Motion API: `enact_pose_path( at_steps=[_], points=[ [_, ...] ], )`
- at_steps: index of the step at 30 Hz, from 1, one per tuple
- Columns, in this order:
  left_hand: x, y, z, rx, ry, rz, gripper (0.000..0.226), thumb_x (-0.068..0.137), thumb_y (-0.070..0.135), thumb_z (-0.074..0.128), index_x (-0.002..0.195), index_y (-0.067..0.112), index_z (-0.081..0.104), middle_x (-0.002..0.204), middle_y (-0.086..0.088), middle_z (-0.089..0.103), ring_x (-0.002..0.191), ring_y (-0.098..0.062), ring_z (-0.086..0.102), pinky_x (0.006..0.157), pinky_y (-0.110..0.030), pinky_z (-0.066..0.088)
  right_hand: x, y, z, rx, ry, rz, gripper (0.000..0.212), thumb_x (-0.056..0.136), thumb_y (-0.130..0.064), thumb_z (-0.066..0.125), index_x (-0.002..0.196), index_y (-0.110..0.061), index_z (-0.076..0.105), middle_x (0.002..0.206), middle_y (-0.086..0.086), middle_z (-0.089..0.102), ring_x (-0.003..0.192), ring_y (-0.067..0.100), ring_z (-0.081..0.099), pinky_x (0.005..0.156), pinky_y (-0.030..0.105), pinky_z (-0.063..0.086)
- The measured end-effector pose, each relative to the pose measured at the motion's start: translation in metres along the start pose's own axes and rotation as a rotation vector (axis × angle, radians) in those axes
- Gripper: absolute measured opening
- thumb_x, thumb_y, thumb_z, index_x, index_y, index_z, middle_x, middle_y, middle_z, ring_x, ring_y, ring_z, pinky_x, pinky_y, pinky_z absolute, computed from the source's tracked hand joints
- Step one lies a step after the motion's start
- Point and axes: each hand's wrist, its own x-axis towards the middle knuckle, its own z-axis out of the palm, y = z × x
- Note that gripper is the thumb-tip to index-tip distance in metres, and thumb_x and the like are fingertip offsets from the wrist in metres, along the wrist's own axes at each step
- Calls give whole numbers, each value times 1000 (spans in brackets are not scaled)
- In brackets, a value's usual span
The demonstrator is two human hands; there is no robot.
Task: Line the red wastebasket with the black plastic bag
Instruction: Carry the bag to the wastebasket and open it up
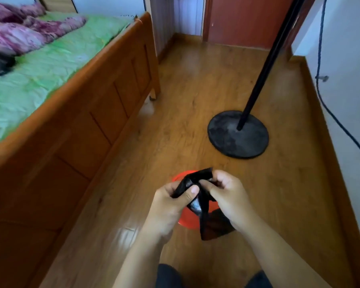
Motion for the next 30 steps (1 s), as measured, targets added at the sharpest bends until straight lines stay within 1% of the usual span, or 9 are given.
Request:
enact_pose_path(
  at_steps=[4, 9, 14, 16, 18, 20, 23, 27, 30],
  points=[
    [-13, -31, 4, -126, -29, 14, 26, 74, 20, 62, 93, 5, 70, 90, -15, 74, 86, -28, 69, 74, -30, 56, -20, 30, -7, 14, 72, -103, 11, 84, -16, 62, 73, -14, 61, 66, -7, 67, 64, 5, 63, 59, 20, 50],
    [-70, -39, 9, -123, 6, 48, 16, 72, 19, 62, 77, 8, 73, 80, -16, 73, 77, -29, 67, 70, -31, 53, -80, 27, -9, 101, 46, -117, 24, 84, -11, 61, 68, -27, 69, 68, -11, 71, 66, 3, 65, 58, 14, 48],
    [-134, -30, 14, -103, -34, 25, 29, 68, 21, 68, 85, -3, 66, 75, -15, 70, 72, -28, 66, 59, -29, 53, -140, 8, -15, 181, -33, -118, 37, 84, -9, 61, 58, -34, 68, 58, -16, 68, 58, -4, 62, 50, 9, 43],
    [-154, -24, 20, -118, -49, 33, 29, 68, 20, 69, 85, -3, 65, 71, -14, 71, 67, -27, 68, 55, -27, 53, -159, 0, -21, 230, -55, -134, 29, 83, -13, 62, 64, -33, 70, 64, -13, 71, 65, -1, 65, 57, 12, 47],
    [-168, -19, 26, -138, -30, 57, 31, 68, 21, 69, 86, -5, 66, 74, -17, 71, 66, -28, 68, 57, -30, 56, -172, -3, -30, 319, -114, -133, 5, 77, -26, 68, 79, -27, 72, 83, -3, 74, 83, 11, 69, 73, 24, 53],
    [-174, -16, 29, -116, 16, 89, 37, 67, 24, 70, 87, -6, 66, 82, -23, 70, 73, -33, 67, 68, -39, 56, -181, -4, -37, 370, -201, -124, 22, 67, -34, 70, 86, -25, 72, 93, 0, 74, 91, 16, 68, 80, 28, 52],
    [-173, -15, 29, -23, 60, 129, 33, 75, 26, 67, 83, -6, 67, 87, -28, 70, 79, -42, 66, 76, -48, 53, -183, -2, -39, 357, -216, -109, 6, 75, -18, 68, 70, -17, 70, 74, -3, 73, 74, 16, 68, 65, 21, 52],
    [-146, -20, 23, 31, 53, 147, 20, 87, 14, 59, 73, 3, 70, 73, -16, 74, 63, -25, 69, 56, -27, 56, -161, 1, -30, 347, -137, -56, 29, 79, -4, 64, 53, -16, 57, 52, -4, 63, 52, 9, 60, 47, 18, 47],
    [-109, -24, 17, -22, 23, 80, 19, 87, 6, 56, 74, 6, 70, 73, -13, 73, 64, -21, 69, 56, -25, 56, -130, 6, -26, 341, -116, -17, 33, 80, -6, 64, 50, -19, 61, 50, -5, 63, 47, 8, 59, 42, 18, 45]
  ],
)
